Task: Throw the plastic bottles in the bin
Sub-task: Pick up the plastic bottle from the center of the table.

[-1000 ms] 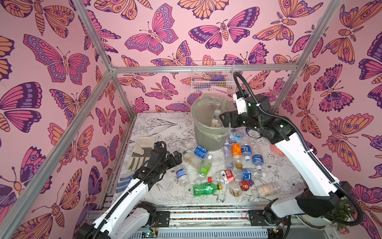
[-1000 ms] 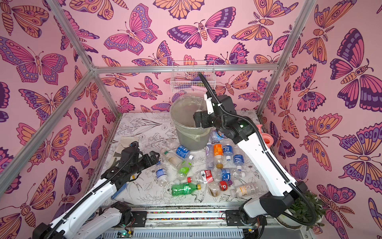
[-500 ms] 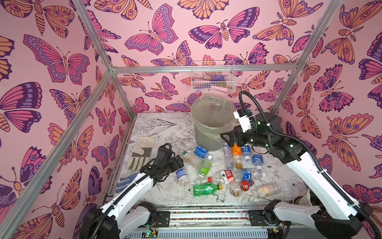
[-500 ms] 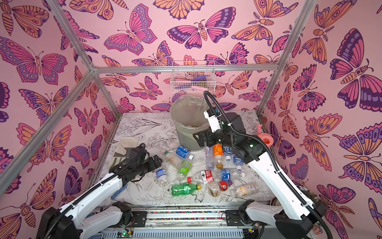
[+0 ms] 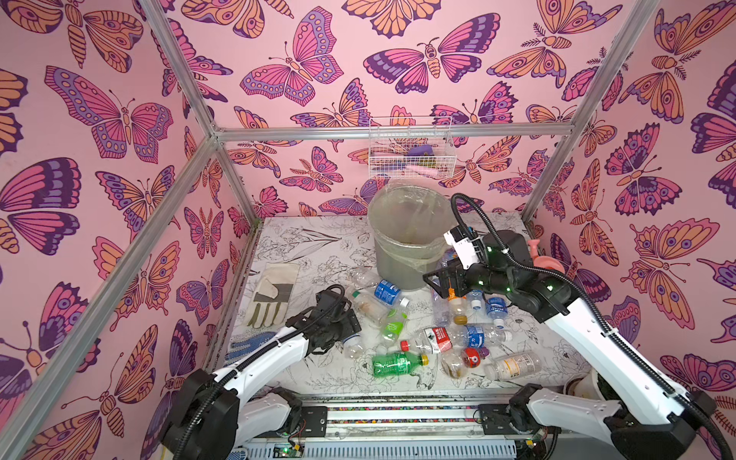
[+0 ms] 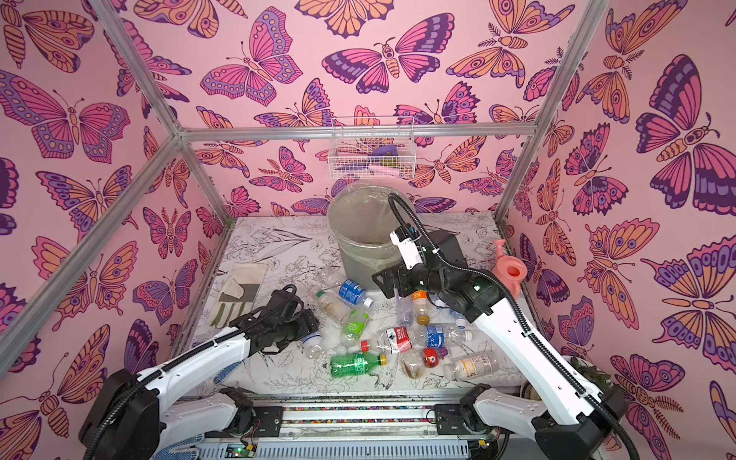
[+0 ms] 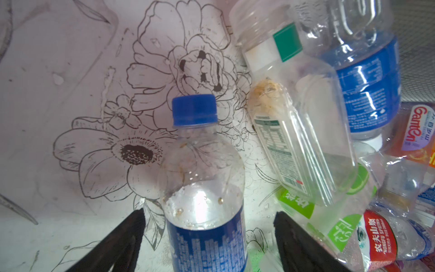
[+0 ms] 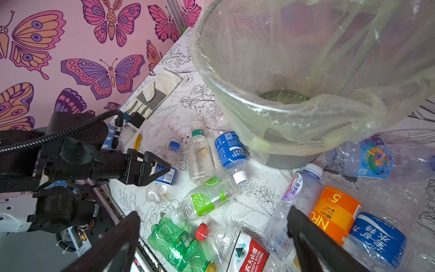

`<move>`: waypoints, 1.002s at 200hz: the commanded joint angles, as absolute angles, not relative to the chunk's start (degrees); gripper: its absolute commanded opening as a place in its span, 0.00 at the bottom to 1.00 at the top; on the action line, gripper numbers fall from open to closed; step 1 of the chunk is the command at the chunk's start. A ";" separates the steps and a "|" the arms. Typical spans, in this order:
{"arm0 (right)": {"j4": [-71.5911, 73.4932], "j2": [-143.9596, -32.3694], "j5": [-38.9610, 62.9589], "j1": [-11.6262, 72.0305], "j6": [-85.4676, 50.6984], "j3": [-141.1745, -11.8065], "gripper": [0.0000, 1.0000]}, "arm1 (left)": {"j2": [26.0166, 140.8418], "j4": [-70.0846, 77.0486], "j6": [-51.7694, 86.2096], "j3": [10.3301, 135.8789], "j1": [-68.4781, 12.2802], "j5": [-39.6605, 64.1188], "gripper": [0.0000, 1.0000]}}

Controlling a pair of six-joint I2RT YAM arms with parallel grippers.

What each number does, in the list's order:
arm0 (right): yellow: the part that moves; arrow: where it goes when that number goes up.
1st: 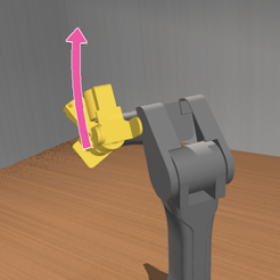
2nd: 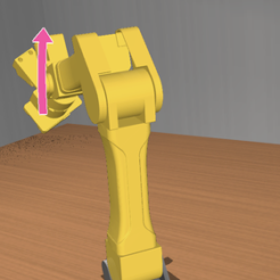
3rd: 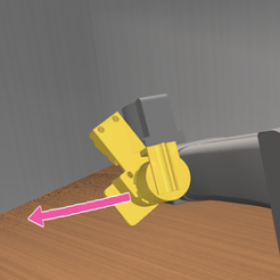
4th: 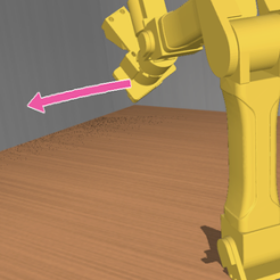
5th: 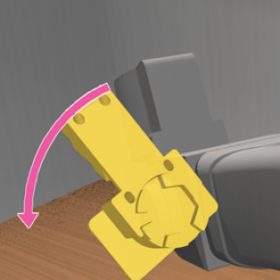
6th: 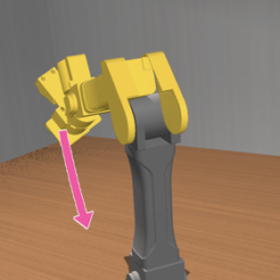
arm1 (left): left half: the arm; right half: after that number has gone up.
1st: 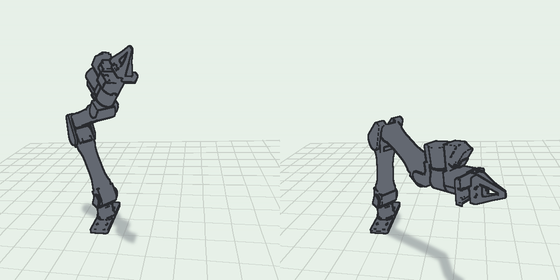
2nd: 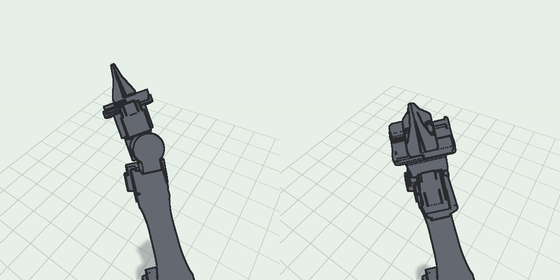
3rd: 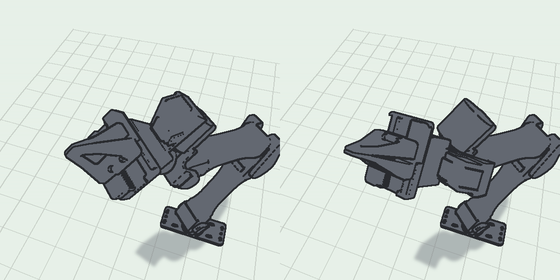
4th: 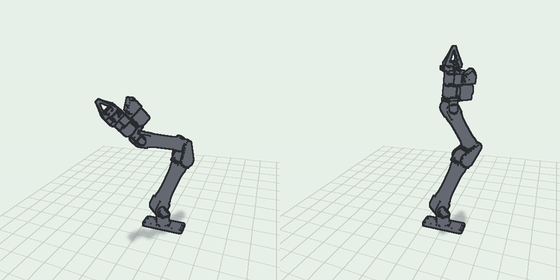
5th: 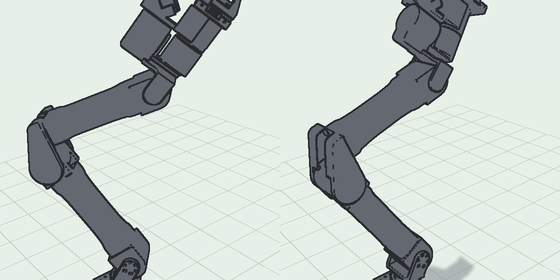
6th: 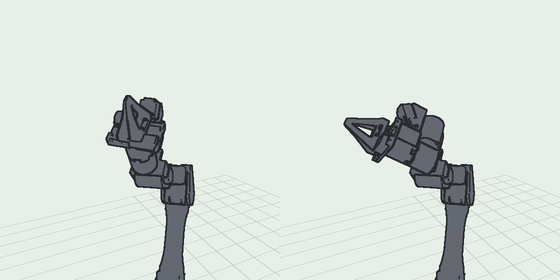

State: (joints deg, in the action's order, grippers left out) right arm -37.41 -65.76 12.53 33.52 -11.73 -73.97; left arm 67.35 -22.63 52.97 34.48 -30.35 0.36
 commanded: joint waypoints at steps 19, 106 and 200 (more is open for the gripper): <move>-35.44 -64.03 10.80 33.90 -11.93 -71.84 0.99 | 70.05 -24.00 55.10 33.57 -30.74 -1.32 0.83; -34.79 -63.98 9.26 33.91 -13.05 -70.67 0.99 | 75.71 -20.91 57.06 32.79 -31.55 -1.82 0.63; -34.28 -62.90 8.32 33.92 -13.71 -68.57 0.99 | 72.43 -22.53 55.00 36.65 -31.55 -4.79 0.13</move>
